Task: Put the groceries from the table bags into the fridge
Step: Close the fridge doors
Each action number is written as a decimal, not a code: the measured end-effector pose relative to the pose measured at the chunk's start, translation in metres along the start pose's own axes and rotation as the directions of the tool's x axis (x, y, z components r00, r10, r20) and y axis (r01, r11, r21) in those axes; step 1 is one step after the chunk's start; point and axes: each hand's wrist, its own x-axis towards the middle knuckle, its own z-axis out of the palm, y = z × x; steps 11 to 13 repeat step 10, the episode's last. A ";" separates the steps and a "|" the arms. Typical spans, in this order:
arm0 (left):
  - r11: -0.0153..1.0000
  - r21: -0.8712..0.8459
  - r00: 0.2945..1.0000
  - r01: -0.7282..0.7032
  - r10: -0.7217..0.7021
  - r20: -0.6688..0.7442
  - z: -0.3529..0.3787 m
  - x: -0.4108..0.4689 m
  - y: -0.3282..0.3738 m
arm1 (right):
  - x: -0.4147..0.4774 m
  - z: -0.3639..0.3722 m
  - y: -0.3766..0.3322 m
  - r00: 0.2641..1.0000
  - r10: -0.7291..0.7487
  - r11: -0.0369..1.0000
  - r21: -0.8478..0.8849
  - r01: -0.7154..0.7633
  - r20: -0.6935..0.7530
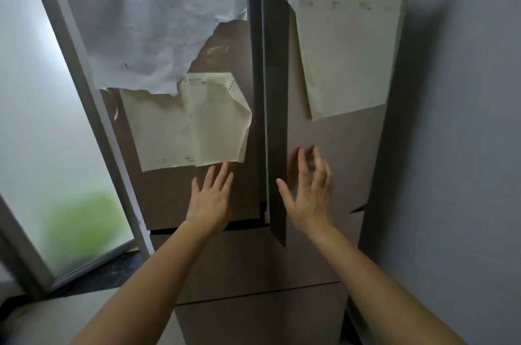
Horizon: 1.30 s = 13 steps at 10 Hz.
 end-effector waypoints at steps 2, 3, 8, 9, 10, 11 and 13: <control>0.999 0.048 0.992 0.016 -0.010 -0.124 0.031 0.008 0.000 | 0.017 0.036 0.020 0.973 -0.118 0.980 -0.134 0.146 0.200; 0.998 0.069 0.985 0.015 -0.003 -0.175 0.038 0.011 -0.002 | 0.025 0.053 0.021 0.974 -0.096 0.972 -0.192 0.135 0.204; 0.999 0.039 0.933 -0.015 0.028 -0.358 0.064 0.020 -0.008 | 0.047 0.088 0.029 0.987 -0.098 0.934 -0.330 0.135 0.129; 0.999 0.035 0.925 -0.014 0.026 -0.378 0.066 0.020 -0.010 | 0.042 0.079 0.021 0.986 -0.111 0.943 -0.300 0.144 0.124; 1.000 0.003 0.932 -0.019 0.018 -0.363 0.063 0.018 -0.008 | 0.052 0.047 0.005 0.987 -0.123 0.981 -0.139 0.136 0.099; 1.000 0.003 0.932 -0.019 0.018 -0.363 0.063 0.018 -0.008 | 0.052 0.047 0.005 0.987 -0.123 0.981 -0.139 0.136 0.099; 1.000 0.003 0.932 -0.019 0.018 -0.363 0.063 0.018 -0.008 | 0.052 0.047 0.005 0.987 -0.123 0.981 -0.139 0.136 0.099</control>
